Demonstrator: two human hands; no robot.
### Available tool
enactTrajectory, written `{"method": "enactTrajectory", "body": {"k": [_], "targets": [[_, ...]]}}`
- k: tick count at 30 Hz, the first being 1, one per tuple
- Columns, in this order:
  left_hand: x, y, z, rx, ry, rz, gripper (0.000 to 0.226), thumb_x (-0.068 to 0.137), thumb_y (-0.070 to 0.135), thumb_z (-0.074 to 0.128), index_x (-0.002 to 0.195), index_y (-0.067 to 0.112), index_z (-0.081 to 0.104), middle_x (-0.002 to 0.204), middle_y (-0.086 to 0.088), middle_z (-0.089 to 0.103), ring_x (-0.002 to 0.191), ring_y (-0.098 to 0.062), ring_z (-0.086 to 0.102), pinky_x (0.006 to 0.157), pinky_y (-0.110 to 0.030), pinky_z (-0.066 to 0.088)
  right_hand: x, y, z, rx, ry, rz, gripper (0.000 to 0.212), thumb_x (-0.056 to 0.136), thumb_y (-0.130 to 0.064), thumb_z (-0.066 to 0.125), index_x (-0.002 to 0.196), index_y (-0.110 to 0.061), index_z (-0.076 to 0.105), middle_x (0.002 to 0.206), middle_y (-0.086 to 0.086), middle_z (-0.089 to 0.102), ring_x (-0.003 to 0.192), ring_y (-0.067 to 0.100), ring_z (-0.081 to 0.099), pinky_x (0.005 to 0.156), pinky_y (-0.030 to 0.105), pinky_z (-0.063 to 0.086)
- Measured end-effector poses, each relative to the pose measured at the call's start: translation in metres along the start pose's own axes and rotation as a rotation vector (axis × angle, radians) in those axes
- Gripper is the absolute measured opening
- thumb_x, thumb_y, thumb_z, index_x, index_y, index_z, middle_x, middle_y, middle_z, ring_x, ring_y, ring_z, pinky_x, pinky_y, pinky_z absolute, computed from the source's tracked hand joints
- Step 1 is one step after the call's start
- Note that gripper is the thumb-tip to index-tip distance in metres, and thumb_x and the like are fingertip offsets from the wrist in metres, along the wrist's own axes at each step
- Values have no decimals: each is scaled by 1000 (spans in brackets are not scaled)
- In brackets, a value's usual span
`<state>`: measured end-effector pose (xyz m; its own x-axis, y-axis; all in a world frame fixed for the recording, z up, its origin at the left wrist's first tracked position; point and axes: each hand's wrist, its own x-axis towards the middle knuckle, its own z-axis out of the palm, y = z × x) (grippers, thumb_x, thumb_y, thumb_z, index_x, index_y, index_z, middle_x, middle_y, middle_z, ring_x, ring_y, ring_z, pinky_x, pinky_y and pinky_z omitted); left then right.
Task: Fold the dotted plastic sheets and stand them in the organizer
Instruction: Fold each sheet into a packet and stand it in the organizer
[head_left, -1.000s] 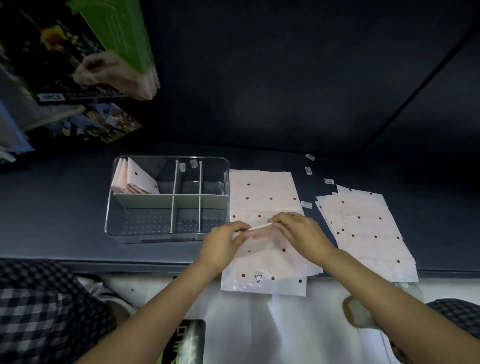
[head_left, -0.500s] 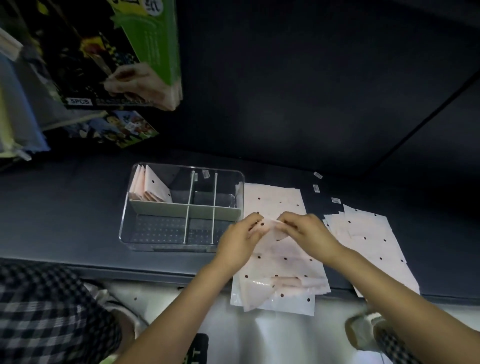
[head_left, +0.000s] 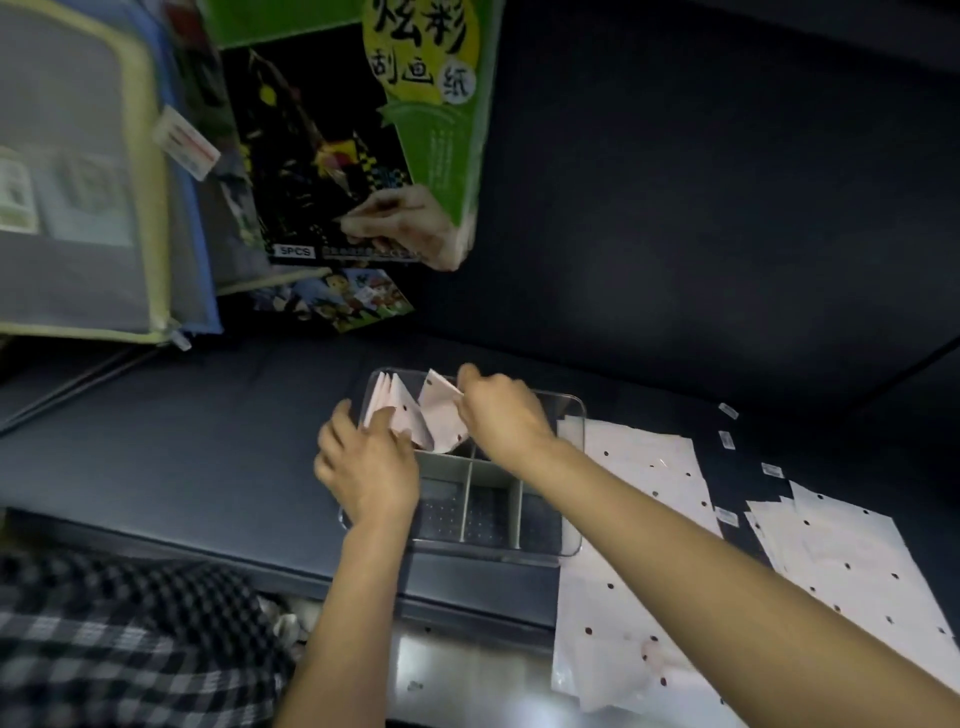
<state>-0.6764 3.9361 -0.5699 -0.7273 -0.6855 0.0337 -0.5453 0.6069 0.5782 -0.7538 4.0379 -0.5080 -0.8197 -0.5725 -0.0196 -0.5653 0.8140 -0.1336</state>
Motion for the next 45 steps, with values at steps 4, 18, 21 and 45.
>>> {"method": "enactTrajectory", "body": {"k": [4, 18, 21, 45], "targets": [[5, -8, 3, -188, -95, -15, 34, 95, 20, 51, 129, 14, 52, 147, -7, 32, 131, -30, 30, 99, -50, 39, 19, -20, 21, -105, -66, 75, 35, 82, 9, 49, 116, 2, 45, 101, 21, 66, 90, 40, 63, 60, 37, 38], [0, -11, 18, -389, -3, -29, 15, 90, 16, 59, 105, 15, 62, 145, -4, 34, 134, -25, 25, 105, -46, 29, 56, -39, 65, 916, -304, 427, 33, 97, -38, 44, 70, -20, 50, 89, 13, 63, 89, 29, 61, 92, 47, 49], [1, -15, 20, -342, -32, -46, 21, 90, 17, 58, 111, 15, 62, 151, -6, 27, 138, -27, 18, 108, -50, 29, 49, -32, 64, 947, -324, 388, 28, 97, -31, 47, 79, -12, 58, 91, 16, 66, 98, 35, 64, 93, 49, 49], [-197, 8, 94, 246, -917, 1001, 84, 88, 47, 58, 151, 33, 4, 157, 14, -7, 145, -7, -7, 111, -21, -16, -313, 214, 81, 684, -7, 676, 49, 75, -15, 78, 118, -15, 56, 99, 2, 56, 92, 12, 52, 75, 7, 37]]}}
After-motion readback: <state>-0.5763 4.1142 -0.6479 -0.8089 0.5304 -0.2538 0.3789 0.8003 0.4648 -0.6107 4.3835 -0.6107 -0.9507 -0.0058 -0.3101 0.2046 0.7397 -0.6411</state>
